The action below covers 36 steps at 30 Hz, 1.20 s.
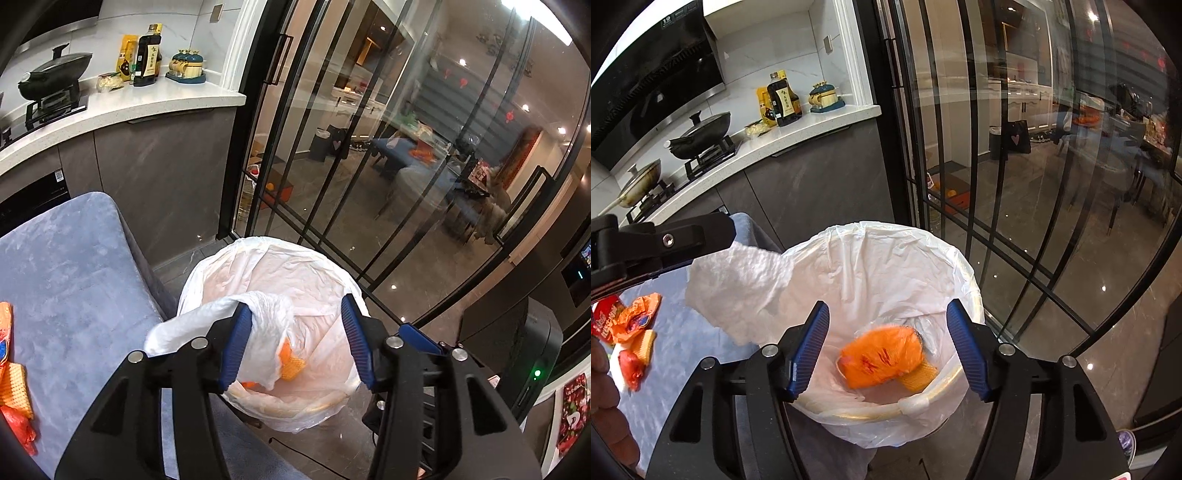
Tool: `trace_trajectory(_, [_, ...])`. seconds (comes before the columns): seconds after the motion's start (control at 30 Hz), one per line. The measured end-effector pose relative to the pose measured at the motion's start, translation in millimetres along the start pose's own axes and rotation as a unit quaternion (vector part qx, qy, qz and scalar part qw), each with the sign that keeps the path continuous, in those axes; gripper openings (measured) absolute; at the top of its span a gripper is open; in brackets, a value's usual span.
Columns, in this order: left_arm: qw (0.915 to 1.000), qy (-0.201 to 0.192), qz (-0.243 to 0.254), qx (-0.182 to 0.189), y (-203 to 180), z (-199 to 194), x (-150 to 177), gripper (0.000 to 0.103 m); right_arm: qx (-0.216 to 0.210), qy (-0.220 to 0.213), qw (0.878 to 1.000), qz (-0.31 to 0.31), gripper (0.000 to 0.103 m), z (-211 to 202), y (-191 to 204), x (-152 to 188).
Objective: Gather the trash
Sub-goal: 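Carry the wrapper and paper towel over the bin and release them, then move both open tools back over the table toward the remaining trash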
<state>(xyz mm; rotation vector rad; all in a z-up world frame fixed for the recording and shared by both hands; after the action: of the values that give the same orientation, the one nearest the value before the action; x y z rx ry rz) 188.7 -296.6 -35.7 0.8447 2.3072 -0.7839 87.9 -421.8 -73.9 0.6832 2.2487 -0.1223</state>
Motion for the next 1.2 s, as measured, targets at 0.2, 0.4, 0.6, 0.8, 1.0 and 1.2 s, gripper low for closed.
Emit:
trace_trajectory(0.2, [0.9998, 0.008, 0.004, 0.020, -4, 1, -2, 0.053, 0.000, -0.006, 1.000, -0.002, 0.066, -5, 2, 2])
trace_trajectory(0.4, [0.9970, 0.076, 0.010, 0.004, -8, 34, -3, 0.064, 0.006, 0.001, 1.000, 0.000, 0.066, -2, -4, 7])
trace_trajectory(0.6, [0.9860, 0.165, 0.005, -0.022, -5, 60, 2, 0.074, 0.013, 0.012, 1.000, 0.010, 0.066, -1, -16, 16])
trace_trajectory(0.8, [0.9836, 0.178, 0.017, -0.022, -10, 61, 3, 0.077, 0.012, 0.016, 1.000, 0.016, 0.066, -1, -20, 19])
trace_trajectory(1.0, [0.9888, 0.148, -0.006, -0.015, -6, 43, -3, 0.077, 0.005, 0.011, 1.000, 0.014, 0.066, -6, -16, 17])
trace_trajectory(1.2, [0.9947, 0.087, -0.024, -0.049, 18, 3, -9, 0.077, -0.009, -0.003, 1.000, 0.010, 0.066, -17, -4, 10])
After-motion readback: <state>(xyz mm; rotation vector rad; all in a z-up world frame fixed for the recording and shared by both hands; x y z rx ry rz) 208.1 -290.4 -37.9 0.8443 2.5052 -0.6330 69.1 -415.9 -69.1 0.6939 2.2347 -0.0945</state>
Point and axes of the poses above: each gripper's, at about its wrist camera, not at the fingertips, and z roughly the way its jaws point, y to its left, x to its underside, the point moved 3 cm from there along z, roughly the way its jaws point, and after that the axes turned 2 degrees about -z, right-handed, at the moved point
